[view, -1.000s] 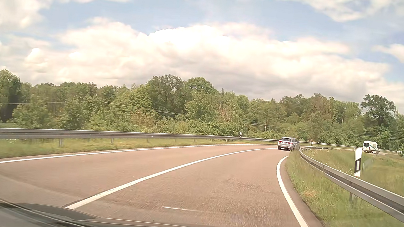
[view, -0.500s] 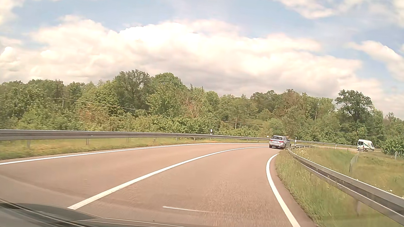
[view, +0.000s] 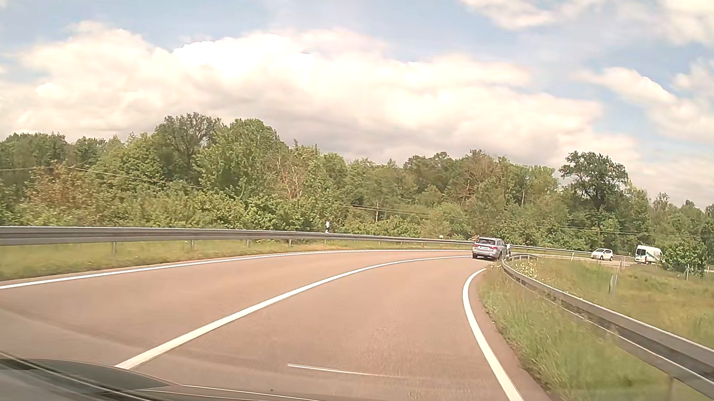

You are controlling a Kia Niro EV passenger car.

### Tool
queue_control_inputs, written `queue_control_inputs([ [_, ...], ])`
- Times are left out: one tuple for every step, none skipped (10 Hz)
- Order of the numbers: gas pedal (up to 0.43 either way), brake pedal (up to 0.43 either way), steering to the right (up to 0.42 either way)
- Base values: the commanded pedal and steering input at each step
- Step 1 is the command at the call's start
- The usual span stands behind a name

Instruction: Follow the waypoints while adhering to traffic rules and regulations

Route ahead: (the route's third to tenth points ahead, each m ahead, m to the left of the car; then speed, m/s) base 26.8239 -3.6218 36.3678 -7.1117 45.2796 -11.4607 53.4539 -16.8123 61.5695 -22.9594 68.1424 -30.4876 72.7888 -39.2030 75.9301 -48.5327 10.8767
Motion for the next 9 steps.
queue_control_inputs([
  [0.15, 0.0, 0.051],
  [0.15, 0.0, 0.051],
  [0.15, 0.0, 0.051],
  [0.15, 0.0, 0.051],
  [0.138, 0.0, 0.051],
  [0.138, 0.0, 0.052],
  [0.138, 0.0, 0.053],
  [0.138, 0.0, 0.054],
  [0.13, 0.0, 0.054],
])
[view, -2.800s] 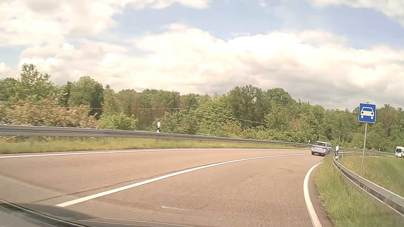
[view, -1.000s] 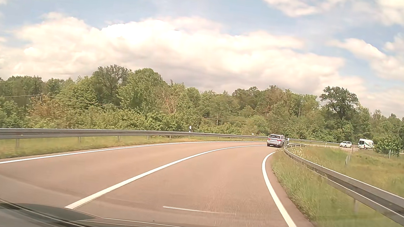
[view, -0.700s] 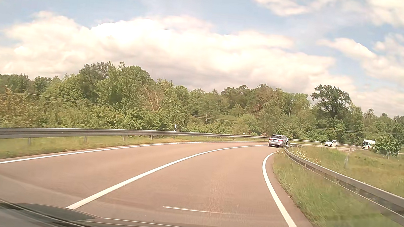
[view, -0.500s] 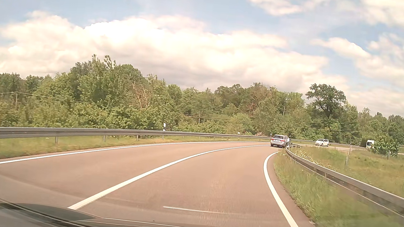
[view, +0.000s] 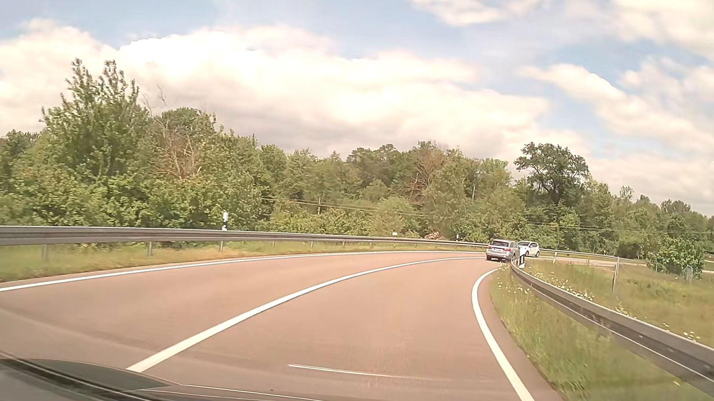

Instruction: Follow the waypoints while adhering to traffic rules and regulations

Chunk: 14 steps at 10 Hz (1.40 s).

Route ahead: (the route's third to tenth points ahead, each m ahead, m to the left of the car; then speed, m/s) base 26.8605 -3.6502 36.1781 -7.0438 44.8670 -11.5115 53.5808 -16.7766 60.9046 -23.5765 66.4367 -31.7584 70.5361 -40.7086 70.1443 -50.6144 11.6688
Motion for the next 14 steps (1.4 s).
queue_control_inputs([
  [0.13, 0.0, 0.055],
  [0.118, 0.0, 0.055],
  [0.118, 0.0, 0.056],
  [0.11, 0.0, 0.057],
  [0.098, 0.0, 0.06],
  [0.098, 0.0, 0.063],
  [0.087, 0.0, 0.063],
  [0.087, 0.0, 0.064],
  [0.079, 0.0, 0.064],
  [0.079, 0.0, 0.064],
  [0.079, 0.0, 0.063],
  [0.067, 0.0, 0.064],
  [0.067, 0.0, 0.064],
  [0.067, 0.0, 0.064],
])
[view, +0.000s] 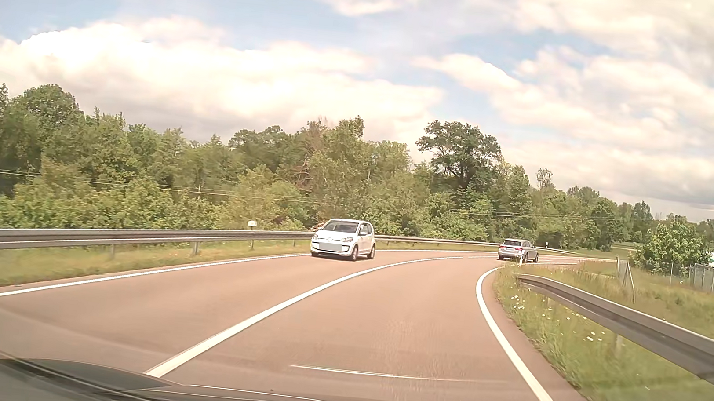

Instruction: Follow the waypoints while adhering to traffic rules and regulations

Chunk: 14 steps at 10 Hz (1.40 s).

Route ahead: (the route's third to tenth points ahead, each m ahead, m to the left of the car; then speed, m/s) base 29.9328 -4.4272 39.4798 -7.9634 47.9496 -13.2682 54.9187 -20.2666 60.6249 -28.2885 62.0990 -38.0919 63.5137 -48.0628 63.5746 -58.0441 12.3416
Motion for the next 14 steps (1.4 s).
queue_control_inputs([
  [0.059, 0.0, 0.066],
  [0.059, 0.0, 0.067],
  [0.059, 0.0, 0.07],
  [0.059, 0.0, 0.071],
  [0.059, 0.0, 0.072],
  [0.059, 0.0, 0.072],
  [0.059, 0.0, 0.072],
  [0.059, 0.0, 0.069],
  [0.059, 0.0, 0.064],
  [0.059, 0.0, 0.061],
  [0.059, 0.0, 0.059],
  [0.059, 0.0, 0.059],
  [0.047, 0.0, 0.06],
  [0.039, 0.0, 0.06],
])
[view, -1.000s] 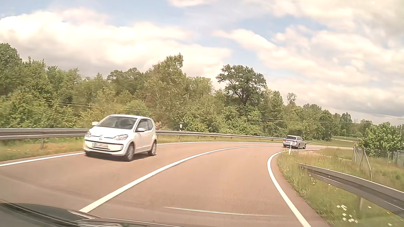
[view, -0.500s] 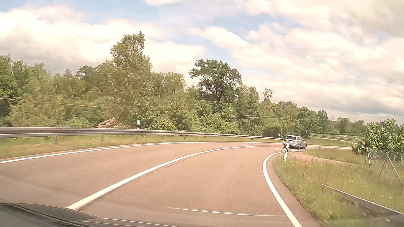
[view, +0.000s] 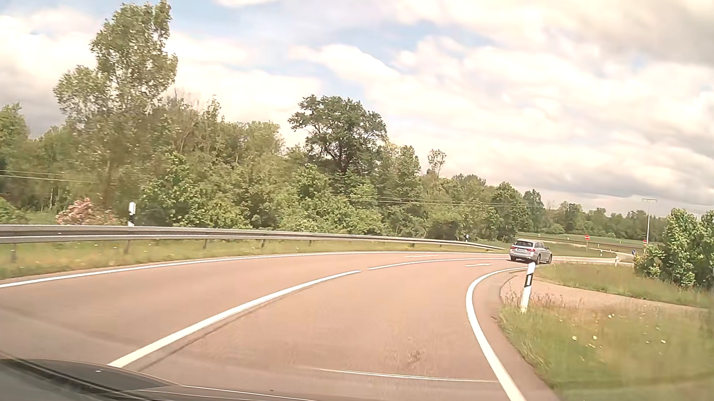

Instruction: Follow the waypoints while adhering to traffic rules and regulations

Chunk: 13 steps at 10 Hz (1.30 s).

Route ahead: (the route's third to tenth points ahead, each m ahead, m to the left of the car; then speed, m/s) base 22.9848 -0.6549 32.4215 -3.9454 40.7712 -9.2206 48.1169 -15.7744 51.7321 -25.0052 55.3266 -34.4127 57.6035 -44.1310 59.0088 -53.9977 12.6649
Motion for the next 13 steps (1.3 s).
queue_control_inputs([
  [0.028, 0.0, 0.06],
  [0.02, 0.0, 0.06],
  [0.02, 0.0, 0.061],
  [0.02, 0.0, 0.063],
  [0.02, 0.0, 0.066],
  [0.02, 0.0, 0.07],
  [0.02, 0.0, 0.071],
  [0.02, 0.0, 0.073],
  [0.02, 0.0, 0.074],
  [0.02, 0.0, 0.076],
  [0.02, 0.0, 0.078],
  [0.02, 0.0, 0.079],
  [0.02, 0.0, 0.081],
])
